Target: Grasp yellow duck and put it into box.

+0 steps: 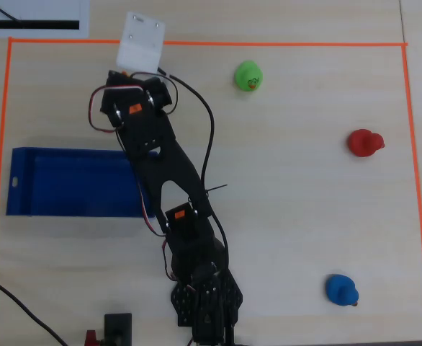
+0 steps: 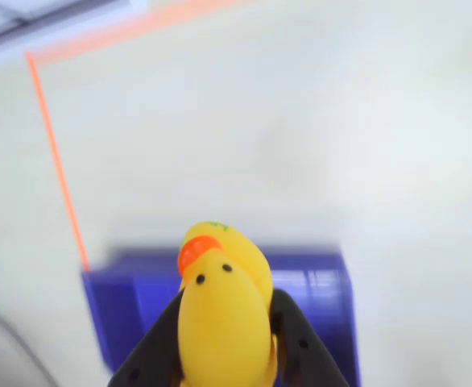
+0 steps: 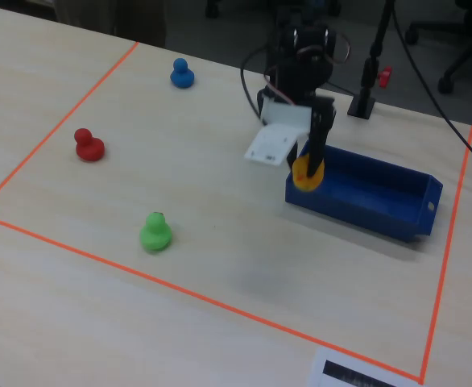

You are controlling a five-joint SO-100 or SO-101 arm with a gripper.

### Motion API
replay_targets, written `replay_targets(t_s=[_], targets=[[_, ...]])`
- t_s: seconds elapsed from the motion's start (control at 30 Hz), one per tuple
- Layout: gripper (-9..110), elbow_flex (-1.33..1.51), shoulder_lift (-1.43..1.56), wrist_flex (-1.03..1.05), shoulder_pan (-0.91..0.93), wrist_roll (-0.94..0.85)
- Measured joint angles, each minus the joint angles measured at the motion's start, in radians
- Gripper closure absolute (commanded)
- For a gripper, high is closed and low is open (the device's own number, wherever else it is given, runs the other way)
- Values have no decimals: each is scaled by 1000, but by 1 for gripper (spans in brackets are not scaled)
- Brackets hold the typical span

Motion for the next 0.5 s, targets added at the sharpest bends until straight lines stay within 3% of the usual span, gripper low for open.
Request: replay_targets(t_s=[0.3,0.5], targets=[[101,506,195,52,-222,198],[101,698,196,-100,-390,344]])
